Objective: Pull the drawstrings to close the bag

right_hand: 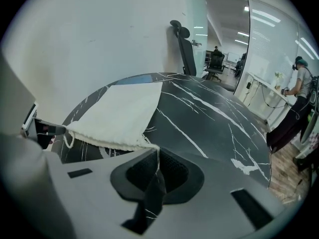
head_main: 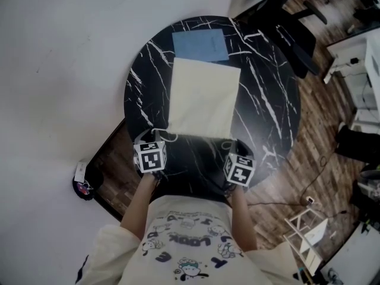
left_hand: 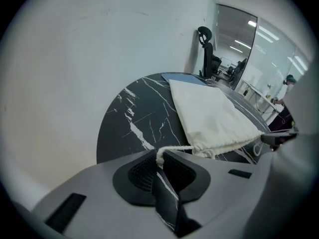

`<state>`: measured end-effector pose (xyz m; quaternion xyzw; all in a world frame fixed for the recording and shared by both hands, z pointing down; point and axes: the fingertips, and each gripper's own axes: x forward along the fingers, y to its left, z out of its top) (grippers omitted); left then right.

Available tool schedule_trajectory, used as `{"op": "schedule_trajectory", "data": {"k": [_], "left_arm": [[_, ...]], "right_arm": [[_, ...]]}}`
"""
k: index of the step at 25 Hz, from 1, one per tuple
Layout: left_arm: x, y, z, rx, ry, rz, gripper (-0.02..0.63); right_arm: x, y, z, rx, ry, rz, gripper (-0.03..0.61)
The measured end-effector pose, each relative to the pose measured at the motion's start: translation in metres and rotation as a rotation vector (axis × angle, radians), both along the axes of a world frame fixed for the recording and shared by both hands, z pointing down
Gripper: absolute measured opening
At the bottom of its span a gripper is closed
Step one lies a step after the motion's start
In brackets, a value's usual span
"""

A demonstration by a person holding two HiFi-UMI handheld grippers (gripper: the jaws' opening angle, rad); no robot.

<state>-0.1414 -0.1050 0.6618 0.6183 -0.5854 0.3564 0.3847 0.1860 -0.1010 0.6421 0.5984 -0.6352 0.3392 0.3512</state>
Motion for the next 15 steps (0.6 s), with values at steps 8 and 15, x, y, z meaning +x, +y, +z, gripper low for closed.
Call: {"op": "schedule_trajectory", "data": {"k": [8,15], "left_arm": [[-0.029,-0.001,-0.002,0.005,-0.012,-0.097,0.074],[-0.051,0.003,-0.001,-0.010,0.005,-0.187,0.074]], "right_arm": [[0.016,0.000,0.003,0.001,0.000,0.044,0.026],[0.026,0.004,0.003,0.005,-0.028,0.075,0.026]]}}
